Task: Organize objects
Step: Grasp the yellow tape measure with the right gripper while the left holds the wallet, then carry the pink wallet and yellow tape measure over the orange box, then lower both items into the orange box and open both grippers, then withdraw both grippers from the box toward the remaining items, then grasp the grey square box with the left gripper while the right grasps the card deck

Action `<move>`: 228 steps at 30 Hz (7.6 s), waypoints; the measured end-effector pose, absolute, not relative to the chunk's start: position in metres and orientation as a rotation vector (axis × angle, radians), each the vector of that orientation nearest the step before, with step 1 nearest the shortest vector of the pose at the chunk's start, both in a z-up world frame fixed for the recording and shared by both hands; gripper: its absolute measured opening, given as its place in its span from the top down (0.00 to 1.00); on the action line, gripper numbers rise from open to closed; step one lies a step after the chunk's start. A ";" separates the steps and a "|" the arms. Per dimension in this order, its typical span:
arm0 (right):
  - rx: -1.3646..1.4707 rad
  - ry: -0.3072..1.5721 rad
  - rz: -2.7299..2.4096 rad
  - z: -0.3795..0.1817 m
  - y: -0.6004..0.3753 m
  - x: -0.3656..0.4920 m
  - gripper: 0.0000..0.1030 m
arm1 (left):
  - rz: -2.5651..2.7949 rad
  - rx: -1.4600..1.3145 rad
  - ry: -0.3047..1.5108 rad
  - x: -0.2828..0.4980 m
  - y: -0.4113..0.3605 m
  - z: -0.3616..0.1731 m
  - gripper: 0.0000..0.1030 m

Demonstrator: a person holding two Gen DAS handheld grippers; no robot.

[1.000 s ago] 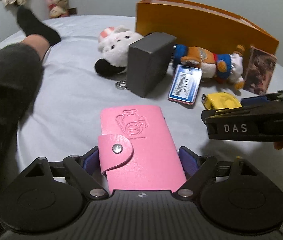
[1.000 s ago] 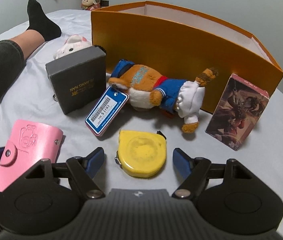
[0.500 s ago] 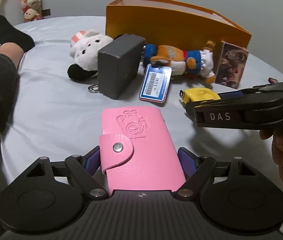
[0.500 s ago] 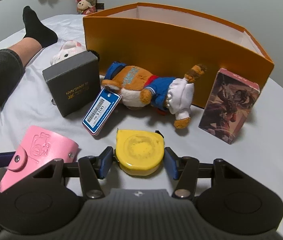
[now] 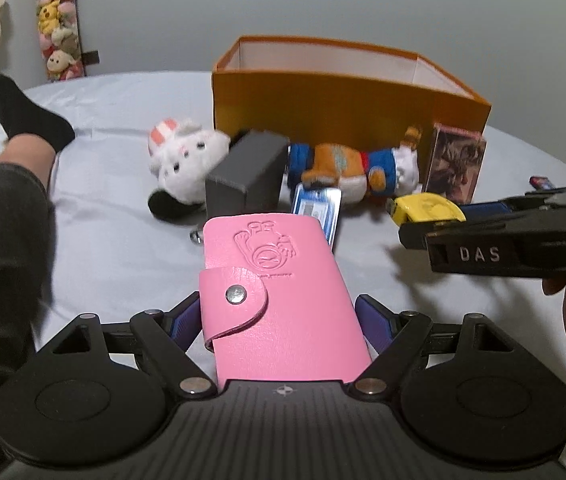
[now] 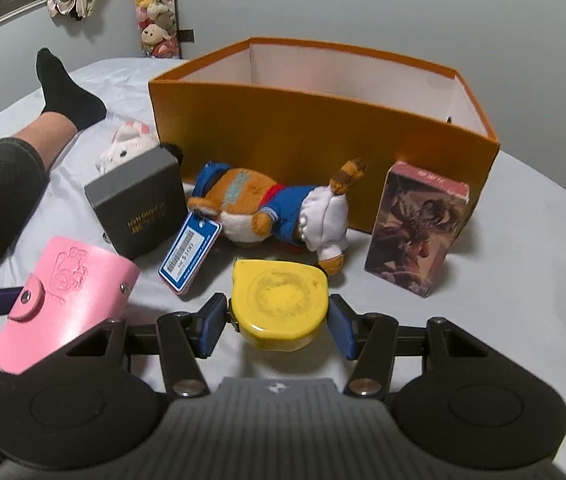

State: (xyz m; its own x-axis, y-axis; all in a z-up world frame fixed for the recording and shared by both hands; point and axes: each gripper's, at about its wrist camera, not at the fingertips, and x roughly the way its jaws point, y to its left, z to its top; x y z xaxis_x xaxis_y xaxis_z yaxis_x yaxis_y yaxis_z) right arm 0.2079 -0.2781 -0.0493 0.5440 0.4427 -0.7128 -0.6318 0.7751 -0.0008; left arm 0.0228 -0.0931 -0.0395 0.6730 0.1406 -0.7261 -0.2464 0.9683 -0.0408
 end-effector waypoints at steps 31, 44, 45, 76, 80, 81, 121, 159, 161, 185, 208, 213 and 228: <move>-0.234 0.564 0.606 0.049 -0.285 0.286 0.45 | 0.124 0.029 0.608 0.155 -0.069 0.051 0.10; -0.227 0.573 0.562 0.053 -0.295 0.332 0.45 | 0.012 0.049 0.665 0.223 -0.063 0.044 0.10; -0.219 0.579 0.563 0.052 -0.299 0.335 0.45 | 0.011 0.040 0.669 0.231 -0.059 0.044 0.10; -0.258 0.728 0.572 -0.002 -0.269 0.395 0.46 | -0.167 -0.016 1.046 0.394 -0.105 -0.015 0.78; -0.264 0.731 0.576 -0.003 -0.266 0.399 0.46 | -0.164 -0.005 1.051 0.396 -0.105 -0.015 0.78; -0.268 0.734 0.578 -0.004 -0.265 0.399 0.46 | -0.165 -0.006 1.052 0.396 -0.105 -0.015 0.78; -0.310 0.673 0.556 0.037 -0.285 0.347 0.41 | -0.144 0.011 0.995 0.337 -0.094 0.042 0.78; -0.211 0.647 0.530 0.025 -0.344 0.257 0.40 | -0.044 -0.061 0.834 0.123 -0.030 0.024 0.63; -0.196 0.662 0.538 0.014 -0.342 0.258 0.40 | -0.031 -0.015 0.835 0.116 -0.037 0.012 0.54; -0.200 0.706 0.546 -0.011 -0.341 0.267 0.39 | -0.411 0.081 0.996 0.083 -0.080 -0.040 0.61; -0.387 0.689 0.595 -0.030 -0.311 0.295 0.34 | 0.051 0.063 0.796 0.084 -0.063 -0.065 0.11; -0.328 0.729 0.550 -0.037 -0.311 0.302 0.32 | 0.069 0.084 0.778 0.080 -0.064 -0.058 0.15; -0.030 0.592 0.214 -0.084 -0.292 0.261 0.30 | 0.078 0.080 0.731 0.077 -0.062 -0.071 0.11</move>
State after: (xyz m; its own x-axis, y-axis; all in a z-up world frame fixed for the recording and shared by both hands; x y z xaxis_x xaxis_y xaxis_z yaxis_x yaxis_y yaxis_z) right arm 0.2612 -0.2924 -0.0841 0.8082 0.1916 -0.5569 -0.2085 0.9774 0.0337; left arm 0.0771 -0.0616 -0.0713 0.7417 0.0991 -0.6634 -0.0435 0.9940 0.0999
